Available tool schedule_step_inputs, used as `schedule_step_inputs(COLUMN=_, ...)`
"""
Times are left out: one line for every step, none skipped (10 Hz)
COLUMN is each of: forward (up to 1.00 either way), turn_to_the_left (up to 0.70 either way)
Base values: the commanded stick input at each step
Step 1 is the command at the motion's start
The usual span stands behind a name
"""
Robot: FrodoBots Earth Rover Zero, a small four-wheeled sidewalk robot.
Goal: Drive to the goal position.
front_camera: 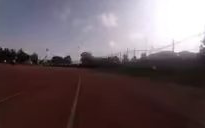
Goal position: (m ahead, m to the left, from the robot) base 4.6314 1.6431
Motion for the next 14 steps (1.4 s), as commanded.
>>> schedule_step_inputs(forward=0.7, turn_to_the_left=0.0)
schedule_step_inputs(forward=0.7, turn_to_the_left=0.0)
schedule_step_inputs(forward=0.7, turn_to_the_left=0.0)
schedule_step_inputs(forward=0.7, turn_to_the_left=0.0)
schedule_step_inputs(forward=0.7, turn_to_the_left=0.0)
schedule_step_inputs(forward=0.7, turn_to_the_left=0.0)
schedule_step_inputs(forward=0.7, turn_to_the_left=0.0)
schedule_step_inputs(forward=0.7, turn_to_the_left=0.0)
schedule_step_inputs(forward=0.7, turn_to_the_left=0.0)
schedule_step_inputs(forward=0.7, turn_to_the_left=0.0)
schedule_step_inputs(forward=0.7, turn_to_the_left=0.0)
schedule_step_inputs(forward=0.7, turn_to_the_left=0.0)
schedule_step_inputs(forward=0.7, turn_to_the_left=0.0)
schedule_step_inputs(forward=0.7, turn_to_the_left=0.0)
